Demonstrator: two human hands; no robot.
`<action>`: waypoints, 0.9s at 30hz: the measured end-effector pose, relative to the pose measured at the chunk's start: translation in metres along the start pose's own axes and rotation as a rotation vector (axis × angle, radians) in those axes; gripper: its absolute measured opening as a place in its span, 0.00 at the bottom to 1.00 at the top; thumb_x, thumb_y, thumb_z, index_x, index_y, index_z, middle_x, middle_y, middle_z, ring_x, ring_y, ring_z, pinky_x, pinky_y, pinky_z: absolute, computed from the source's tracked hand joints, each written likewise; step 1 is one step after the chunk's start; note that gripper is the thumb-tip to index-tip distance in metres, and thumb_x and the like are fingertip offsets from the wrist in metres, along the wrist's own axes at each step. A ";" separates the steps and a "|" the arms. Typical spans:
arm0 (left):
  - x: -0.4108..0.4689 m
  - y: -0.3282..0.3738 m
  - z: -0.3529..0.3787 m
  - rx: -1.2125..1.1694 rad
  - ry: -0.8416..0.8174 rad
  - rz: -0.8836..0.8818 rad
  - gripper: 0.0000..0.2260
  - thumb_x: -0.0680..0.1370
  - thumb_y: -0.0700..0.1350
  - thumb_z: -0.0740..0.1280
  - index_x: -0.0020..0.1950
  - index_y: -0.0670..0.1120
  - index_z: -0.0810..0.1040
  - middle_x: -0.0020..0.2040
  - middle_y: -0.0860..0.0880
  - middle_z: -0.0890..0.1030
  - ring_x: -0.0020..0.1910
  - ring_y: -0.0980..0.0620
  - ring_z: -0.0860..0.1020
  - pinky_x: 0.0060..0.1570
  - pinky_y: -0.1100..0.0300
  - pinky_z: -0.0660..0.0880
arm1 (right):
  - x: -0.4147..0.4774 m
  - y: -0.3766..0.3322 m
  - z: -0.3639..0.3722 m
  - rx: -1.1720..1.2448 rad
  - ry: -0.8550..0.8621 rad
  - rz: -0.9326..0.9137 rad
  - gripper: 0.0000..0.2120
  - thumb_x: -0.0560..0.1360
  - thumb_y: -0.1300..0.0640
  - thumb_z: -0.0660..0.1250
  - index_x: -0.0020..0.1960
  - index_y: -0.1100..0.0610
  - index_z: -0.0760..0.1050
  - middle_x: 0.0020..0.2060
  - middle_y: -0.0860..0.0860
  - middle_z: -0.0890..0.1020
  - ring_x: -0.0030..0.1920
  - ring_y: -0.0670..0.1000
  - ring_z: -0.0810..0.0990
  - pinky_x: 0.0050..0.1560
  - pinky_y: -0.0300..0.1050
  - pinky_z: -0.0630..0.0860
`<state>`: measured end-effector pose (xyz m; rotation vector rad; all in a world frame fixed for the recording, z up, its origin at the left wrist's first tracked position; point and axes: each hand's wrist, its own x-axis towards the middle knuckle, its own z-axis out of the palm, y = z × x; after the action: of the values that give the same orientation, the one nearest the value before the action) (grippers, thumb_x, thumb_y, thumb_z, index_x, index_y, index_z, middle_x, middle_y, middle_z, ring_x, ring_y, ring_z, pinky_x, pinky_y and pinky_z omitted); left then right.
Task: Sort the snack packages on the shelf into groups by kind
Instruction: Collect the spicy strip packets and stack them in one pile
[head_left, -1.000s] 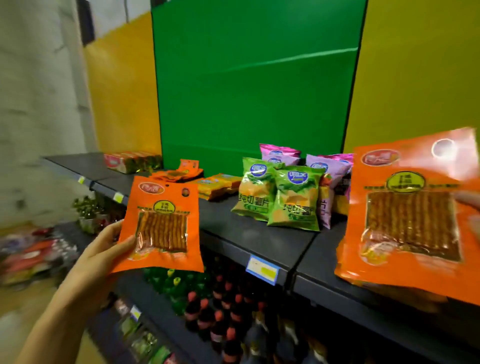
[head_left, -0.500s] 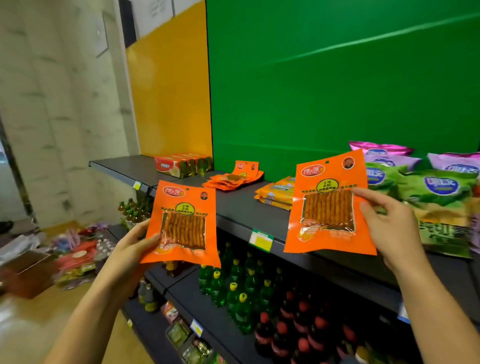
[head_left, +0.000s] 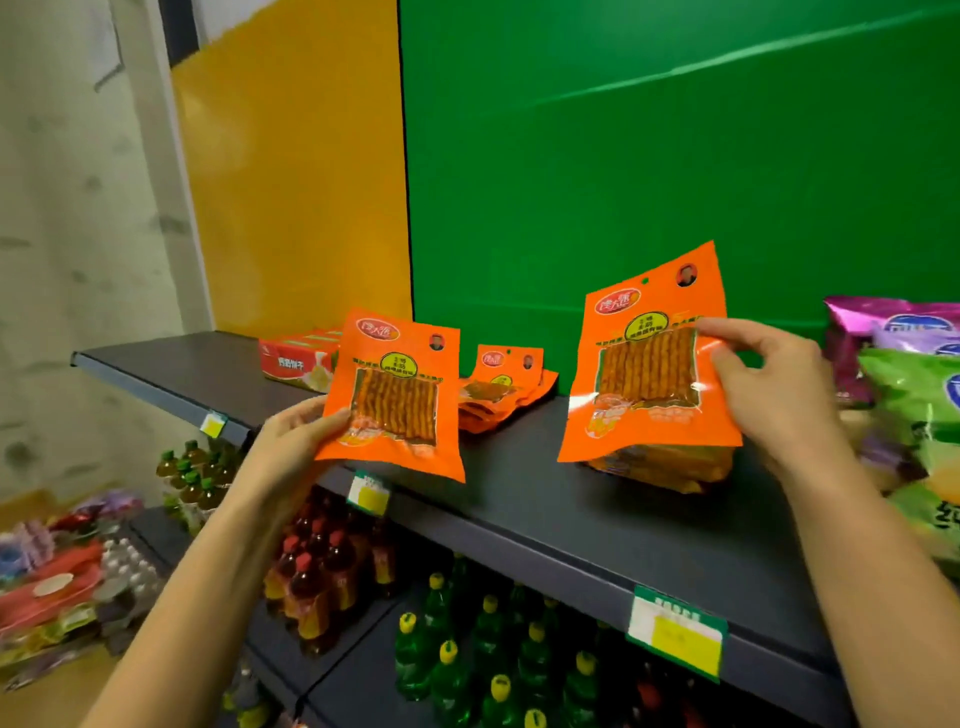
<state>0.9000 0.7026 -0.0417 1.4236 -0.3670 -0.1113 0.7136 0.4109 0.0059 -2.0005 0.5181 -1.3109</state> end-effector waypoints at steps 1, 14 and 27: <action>0.018 -0.001 0.000 -0.002 -0.006 0.002 0.12 0.78 0.36 0.62 0.61 0.38 0.75 0.35 0.48 0.83 0.27 0.58 0.80 0.27 0.69 0.77 | 0.008 -0.005 0.008 -0.026 0.001 -0.005 0.14 0.76 0.61 0.61 0.58 0.51 0.79 0.45 0.50 0.79 0.32 0.55 0.73 0.30 0.37 0.70; 0.223 -0.041 0.034 0.122 -0.334 -0.134 0.03 0.77 0.36 0.64 0.46 0.40 0.78 0.23 0.52 0.81 0.21 0.60 0.78 0.25 0.69 0.76 | 0.065 -0.009 0.135 -0.044 -0.009 0.122 0.14 0.75 0.61 0.62 0.50 0.43 0.80 0.56 0.54 0.81 0.53 0.62 0.80 0.54 0.58 0.76; 0.289 -0.073 0.050 0.650 -0.700 0.034 0.04 0.69 0.47 0.71 0.36 0.48 0.81 0.39 0.44 0.81 0.41 0.50 0.77 0.56 0.49 0.76 | 0.066 0.035 0.282 0.059 0.073 0.541 0.16 0.75 0.67 0.59 0.57 0.59 0.79 0.57 0.58 0.81 0.44 0.52 0.78 0.39 0.41 0.74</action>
<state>1.1660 0.5602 -0.0550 1.9946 -1.0746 -0.5043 0.9987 0.4348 -0.0504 -1.6084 0.9642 -1.0442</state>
